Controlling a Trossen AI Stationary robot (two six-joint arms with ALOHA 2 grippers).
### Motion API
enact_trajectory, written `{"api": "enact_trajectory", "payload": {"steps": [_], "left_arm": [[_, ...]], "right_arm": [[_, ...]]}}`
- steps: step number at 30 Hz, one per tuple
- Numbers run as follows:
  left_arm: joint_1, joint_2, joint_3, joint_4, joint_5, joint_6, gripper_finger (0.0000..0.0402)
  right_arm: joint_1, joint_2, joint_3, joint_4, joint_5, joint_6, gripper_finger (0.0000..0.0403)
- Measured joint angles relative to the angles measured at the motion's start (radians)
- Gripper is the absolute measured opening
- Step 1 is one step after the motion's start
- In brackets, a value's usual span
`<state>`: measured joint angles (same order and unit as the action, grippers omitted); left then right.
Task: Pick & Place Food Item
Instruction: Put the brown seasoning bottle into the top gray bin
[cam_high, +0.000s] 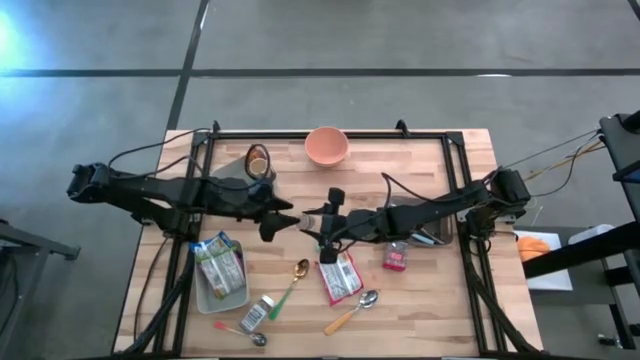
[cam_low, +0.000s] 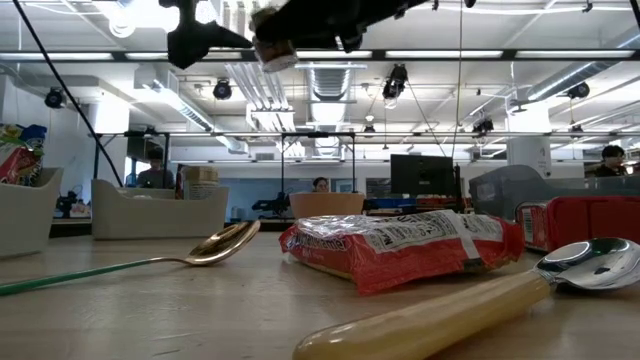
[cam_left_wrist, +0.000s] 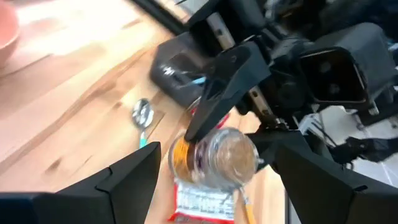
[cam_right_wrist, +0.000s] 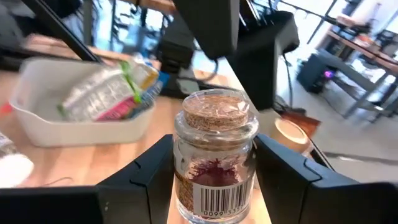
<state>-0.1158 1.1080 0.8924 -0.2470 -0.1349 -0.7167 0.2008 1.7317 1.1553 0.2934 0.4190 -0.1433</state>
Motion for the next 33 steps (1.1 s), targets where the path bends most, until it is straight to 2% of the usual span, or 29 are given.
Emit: {"api": "enact_trajectory", "payload": {"steps": [6,13,24,33], "left_arm": [[0.001,0.002,0.026,-0.116,-0.093,-0.099,0.0317],[0.007,0.042,0.031,-0.116,-0.102,-0.180,0.0317],[0.009,0.209,0.191,-0.177,-0.139,-0.141,0.0318],[0.009,0.330,0.284,-0.249,-0.142,-0.148,0.0318]], "right_arm": [[-0.001,0.003,0.000,-0.025,0.082,-0.032,0.0179],[-0.001,0.005,0.001,-0.052,0.091,-0.047,0.0179],[-0.003,0.005,0.002,-0.151,0.161,0.004,0.0179],[-0.003,0.005,0.002,-0.160,0.213,0.005,0.0179]]}}
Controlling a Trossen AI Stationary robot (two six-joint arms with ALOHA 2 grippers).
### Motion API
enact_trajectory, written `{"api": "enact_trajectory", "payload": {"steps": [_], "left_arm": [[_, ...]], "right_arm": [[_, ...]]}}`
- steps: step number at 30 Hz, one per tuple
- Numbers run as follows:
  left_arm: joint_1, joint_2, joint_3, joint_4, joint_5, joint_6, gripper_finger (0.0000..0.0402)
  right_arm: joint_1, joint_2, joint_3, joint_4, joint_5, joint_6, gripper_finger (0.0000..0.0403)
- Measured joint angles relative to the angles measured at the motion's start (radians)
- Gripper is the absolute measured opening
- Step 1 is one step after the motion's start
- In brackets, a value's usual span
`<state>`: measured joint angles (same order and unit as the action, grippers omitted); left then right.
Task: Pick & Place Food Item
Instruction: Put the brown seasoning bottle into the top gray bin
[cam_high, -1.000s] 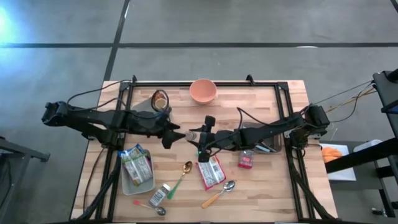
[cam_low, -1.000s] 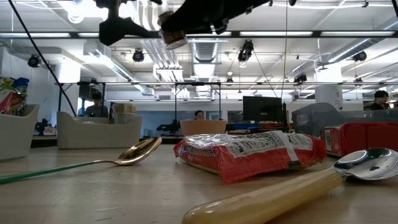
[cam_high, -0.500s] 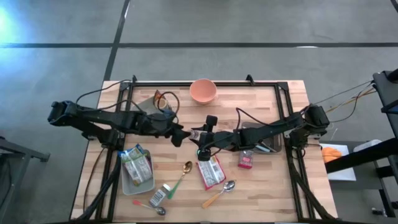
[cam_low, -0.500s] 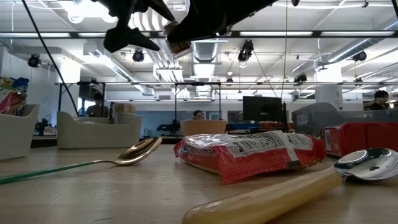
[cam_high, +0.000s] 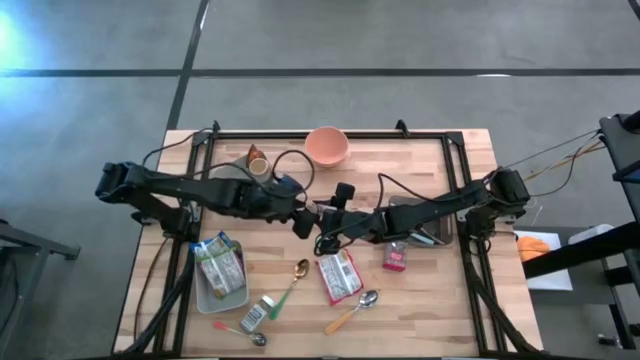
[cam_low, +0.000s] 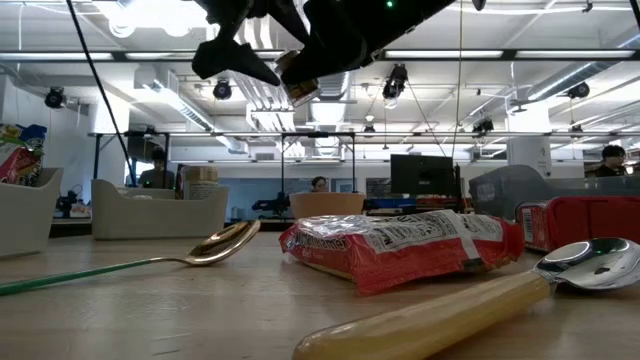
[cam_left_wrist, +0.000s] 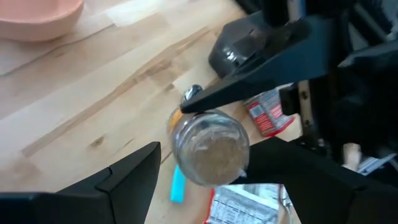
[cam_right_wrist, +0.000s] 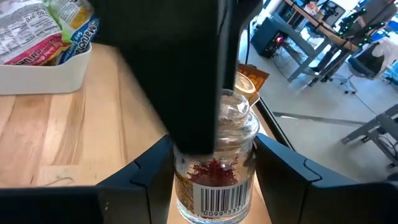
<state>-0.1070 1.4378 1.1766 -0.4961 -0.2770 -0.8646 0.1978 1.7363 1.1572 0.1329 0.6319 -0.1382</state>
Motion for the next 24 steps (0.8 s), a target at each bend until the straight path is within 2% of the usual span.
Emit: {"api": "enact_trajectory", "payload": {"steps": [7,12,16,21,24], "left_arm": [[0.000,0.075,0.039,-0.004,-0.001,0.001,0.0318],[0.004,0.083,0.045,-0.014,-0.002,0.032,0.0308],[0.004,0.081,0.045,-0.010,-0.004,0.050,0.0265],[0.004,0.081,0.045,0.001,-0.007,0.058,0.0186],[0.004,0.081,0.045,0.001,-0.007,0.060,0.0174]], "right_arm": [[0.007,0.000,0.000,-0.003,0.000,0.000,0.0179],[0.015,0.000,0.000,-0.006,-0.002,0.000,0.0179],[0.022,0.000,0.000,-0.006,-0.002,-0.004,0.0179],[0.027,0.000,0.000,-0.007,-0.002,-0.001,0.0179],[0.030,0.000,0.000,-0.008,0.000,0.000,0.0179]]}}
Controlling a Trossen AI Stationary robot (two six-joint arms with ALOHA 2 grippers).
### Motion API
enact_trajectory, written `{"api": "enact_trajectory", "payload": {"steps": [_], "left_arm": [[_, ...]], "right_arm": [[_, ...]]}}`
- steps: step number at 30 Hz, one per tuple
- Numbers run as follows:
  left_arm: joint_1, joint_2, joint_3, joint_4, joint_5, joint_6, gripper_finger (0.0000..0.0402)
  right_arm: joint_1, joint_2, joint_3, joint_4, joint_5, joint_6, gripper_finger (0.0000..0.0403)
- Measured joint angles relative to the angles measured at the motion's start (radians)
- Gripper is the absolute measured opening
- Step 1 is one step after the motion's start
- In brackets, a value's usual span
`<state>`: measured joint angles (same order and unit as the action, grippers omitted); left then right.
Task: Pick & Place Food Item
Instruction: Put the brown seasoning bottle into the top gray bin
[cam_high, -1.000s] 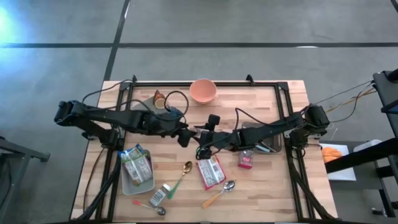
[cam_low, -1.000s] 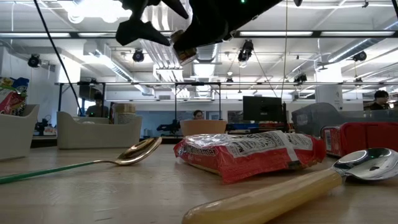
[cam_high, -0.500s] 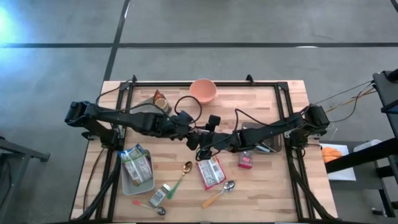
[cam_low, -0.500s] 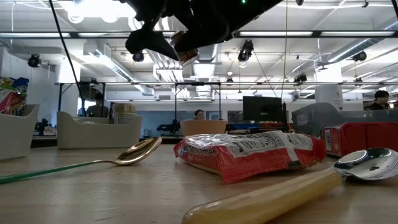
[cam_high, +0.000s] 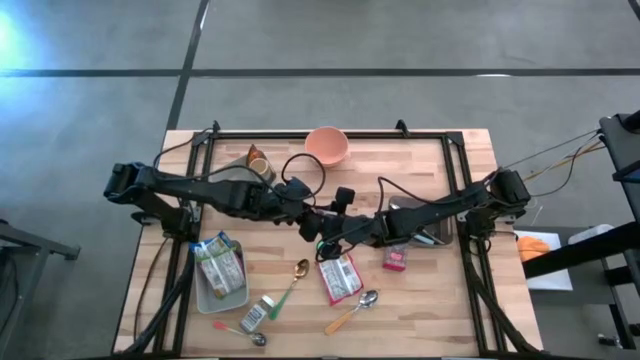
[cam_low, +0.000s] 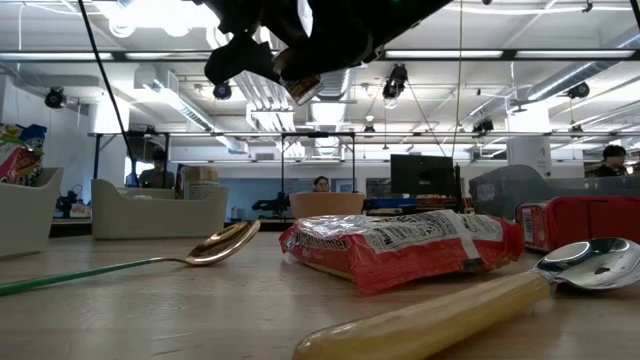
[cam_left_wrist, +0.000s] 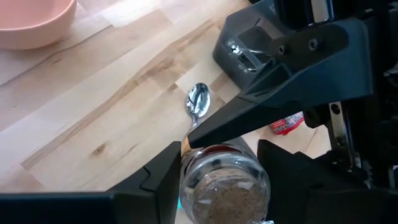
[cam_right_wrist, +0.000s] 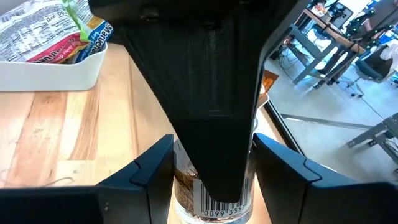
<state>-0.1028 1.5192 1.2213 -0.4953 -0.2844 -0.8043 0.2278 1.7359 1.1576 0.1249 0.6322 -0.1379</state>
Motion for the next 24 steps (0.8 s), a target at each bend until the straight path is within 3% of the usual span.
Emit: {"api": "enact_trajectory", "payload": {"steps": [18,20,24], "left_arm": [[0.000,-0.002,0.000,0.000,0.023,0.008,0.0172],[0.000,-0.002,0.000,0.000,0.024,0.009,0.0172],[0.000,-0.008,0.000,-0.014,0.039,0.008,0.0167]], "right_arm": [[0.001,0.000,0.000,0.004,0.005,0.005,0.0180],[0.002,0.000,0.000,0.005,0.015,0.007,0.0200],[0.002,-0.001,0.000,0.013,0.020,0.009,0.0279]]}}
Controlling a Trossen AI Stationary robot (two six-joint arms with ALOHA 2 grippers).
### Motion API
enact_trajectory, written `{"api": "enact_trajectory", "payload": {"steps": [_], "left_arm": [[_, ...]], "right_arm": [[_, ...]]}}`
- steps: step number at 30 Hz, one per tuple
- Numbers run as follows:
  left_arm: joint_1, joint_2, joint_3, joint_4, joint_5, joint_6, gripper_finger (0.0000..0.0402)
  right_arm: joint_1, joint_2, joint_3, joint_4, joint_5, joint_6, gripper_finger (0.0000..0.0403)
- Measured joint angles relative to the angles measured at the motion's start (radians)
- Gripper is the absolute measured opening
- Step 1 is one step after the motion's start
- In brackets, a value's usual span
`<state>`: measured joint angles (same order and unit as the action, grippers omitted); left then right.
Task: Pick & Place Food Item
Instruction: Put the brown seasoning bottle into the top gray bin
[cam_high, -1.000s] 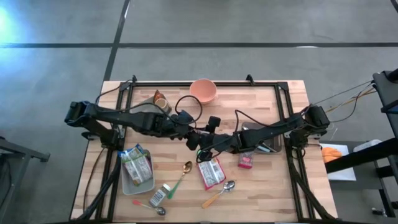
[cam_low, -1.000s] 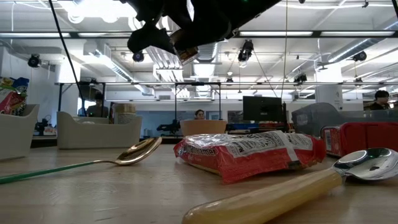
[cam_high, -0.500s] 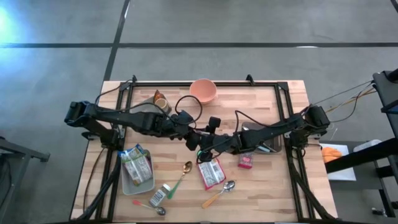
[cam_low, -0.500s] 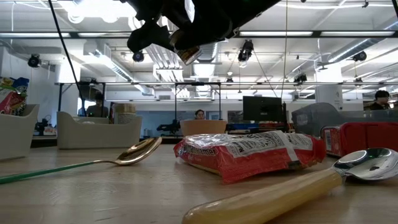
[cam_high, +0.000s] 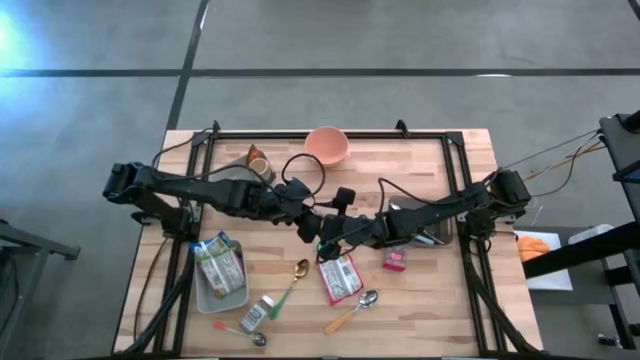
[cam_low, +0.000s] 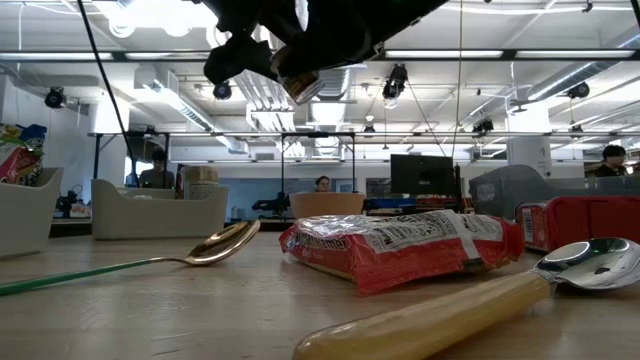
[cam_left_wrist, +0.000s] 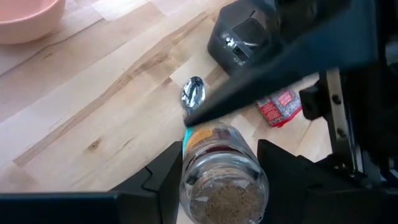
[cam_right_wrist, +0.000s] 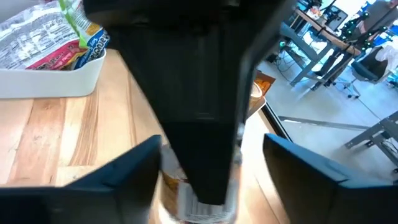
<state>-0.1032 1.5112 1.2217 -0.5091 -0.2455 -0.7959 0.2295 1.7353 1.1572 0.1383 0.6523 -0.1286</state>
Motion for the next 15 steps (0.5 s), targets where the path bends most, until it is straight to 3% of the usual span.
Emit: {"api": "enact_trajectory", "payload": {"steps": [6,10,15], "left_arm": [[-0.001,-0.047,0.000,-0.049,0.002,0.003,0.0167],[0.005,-0.105,0.000,-0.169,0.001,0.003,0.0167],[0.010,-0.186,0.015,-0.382,-0.012,-0.013,0.0167]], "right_arm": [[0.000,-0.001,0.000,-0.002,0.042,0.013,0.0354],[0.005,-0.001,0.001,-0.036,0.112,0.040,0.0365],[0.003,-0.001,0.001,-0.141,0.112,0.156,0.0366]]}}
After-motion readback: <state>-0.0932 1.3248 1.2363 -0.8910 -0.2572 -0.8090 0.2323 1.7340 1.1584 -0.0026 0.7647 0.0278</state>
